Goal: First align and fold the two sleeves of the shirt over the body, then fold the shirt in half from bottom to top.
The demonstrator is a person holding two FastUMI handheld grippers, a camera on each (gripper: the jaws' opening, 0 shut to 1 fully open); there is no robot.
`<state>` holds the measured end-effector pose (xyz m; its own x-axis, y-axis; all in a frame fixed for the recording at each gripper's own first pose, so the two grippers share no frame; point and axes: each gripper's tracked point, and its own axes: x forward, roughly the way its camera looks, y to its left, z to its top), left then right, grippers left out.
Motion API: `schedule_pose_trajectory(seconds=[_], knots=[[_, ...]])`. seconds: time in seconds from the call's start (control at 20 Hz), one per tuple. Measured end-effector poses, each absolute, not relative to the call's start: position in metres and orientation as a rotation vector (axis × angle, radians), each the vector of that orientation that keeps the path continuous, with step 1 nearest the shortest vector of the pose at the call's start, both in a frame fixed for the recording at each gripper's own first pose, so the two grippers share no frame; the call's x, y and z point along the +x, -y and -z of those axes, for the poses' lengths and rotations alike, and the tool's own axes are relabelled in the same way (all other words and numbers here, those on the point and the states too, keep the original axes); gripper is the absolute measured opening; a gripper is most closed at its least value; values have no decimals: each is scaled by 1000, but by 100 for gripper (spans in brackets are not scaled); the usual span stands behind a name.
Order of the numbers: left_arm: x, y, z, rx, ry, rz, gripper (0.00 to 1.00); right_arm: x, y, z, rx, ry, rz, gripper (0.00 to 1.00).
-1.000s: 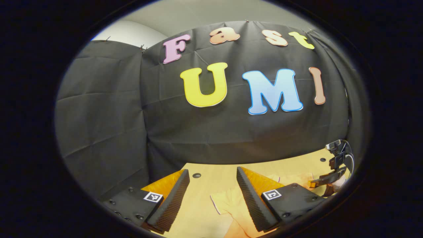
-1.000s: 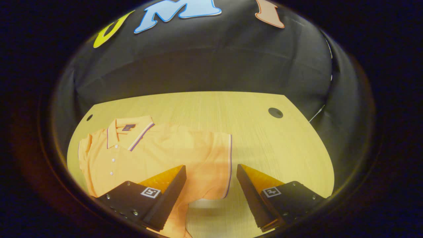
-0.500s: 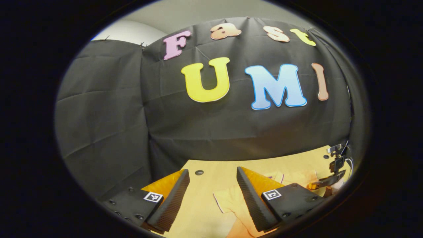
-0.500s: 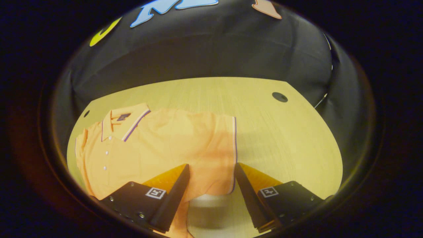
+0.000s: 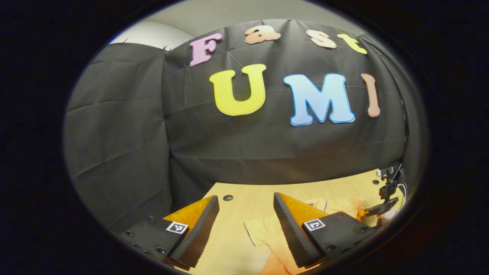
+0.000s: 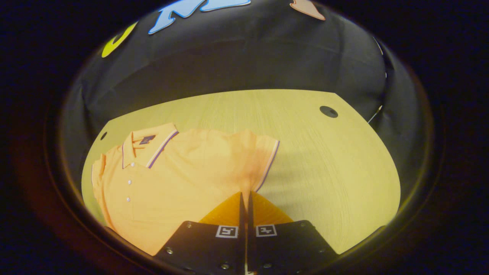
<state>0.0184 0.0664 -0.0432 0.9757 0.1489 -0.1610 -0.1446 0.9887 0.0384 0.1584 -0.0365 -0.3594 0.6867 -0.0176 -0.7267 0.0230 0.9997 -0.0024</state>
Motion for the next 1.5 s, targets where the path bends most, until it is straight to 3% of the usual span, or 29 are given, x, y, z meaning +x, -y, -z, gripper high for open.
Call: schedule_pose_trajectory(seconds=[0.2,0.65,0.75,1.0,1.2,1.5], knots=[[16,-77,50,25,-173,-162,96,170,22,333,-63,-738,10,2],[17,-91,65,8,-187,-171,96,159,-70,329,-182,-724,-211,2],[17,-95,74,3,-203,-172,96,148,-83,344,-176,-782,-254,7],[22,-102,96,-12,-227,-160,96,141,-88,349,-185,-814,-258,28],[40,-102,122,-21,-252,-133,96,141,-89,320,-136,-766,-236,35],[81,-94,183,-21,-322,-73,93,129,-82,262,-85,-669,-201,34]])
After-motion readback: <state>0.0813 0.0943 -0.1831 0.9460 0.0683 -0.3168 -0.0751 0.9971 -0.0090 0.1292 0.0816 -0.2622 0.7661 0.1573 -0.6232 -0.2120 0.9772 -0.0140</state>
